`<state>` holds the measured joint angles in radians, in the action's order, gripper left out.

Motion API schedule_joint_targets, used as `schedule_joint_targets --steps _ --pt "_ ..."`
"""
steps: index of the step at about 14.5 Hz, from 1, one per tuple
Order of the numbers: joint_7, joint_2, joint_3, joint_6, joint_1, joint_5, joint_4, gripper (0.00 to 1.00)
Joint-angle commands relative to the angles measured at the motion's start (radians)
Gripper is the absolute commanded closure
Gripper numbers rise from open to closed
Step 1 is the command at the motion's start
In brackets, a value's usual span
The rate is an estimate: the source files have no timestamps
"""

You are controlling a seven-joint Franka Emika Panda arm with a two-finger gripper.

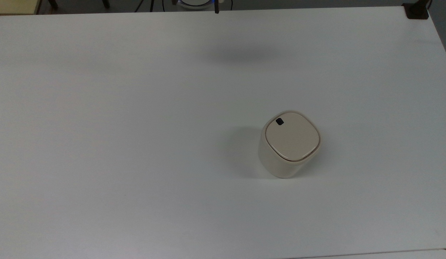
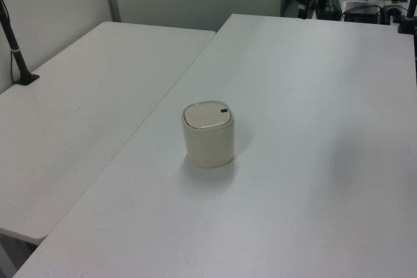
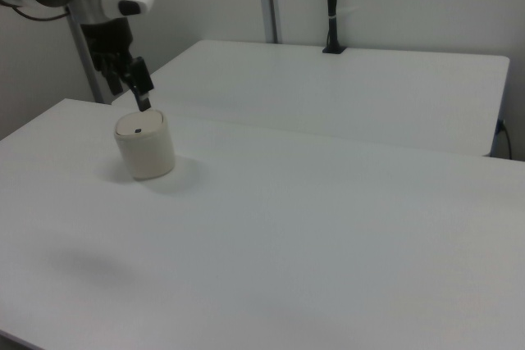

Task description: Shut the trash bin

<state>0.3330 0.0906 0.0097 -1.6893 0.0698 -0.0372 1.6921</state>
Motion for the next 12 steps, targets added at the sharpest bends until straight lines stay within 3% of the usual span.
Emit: schedule_joint_targets --steps 1,5,12 --pt "-0.217 0.018 -0.004 0.010 -0.047 -0.012 0.015 0.00" --pt "-0.259 -0.049 -0.019 0.011 -0.054 -0.001 -0.064 0.00" --pt "-0.272 -0.060 -0.014 0.011 -0.047 0.036 -0.069 0.00"
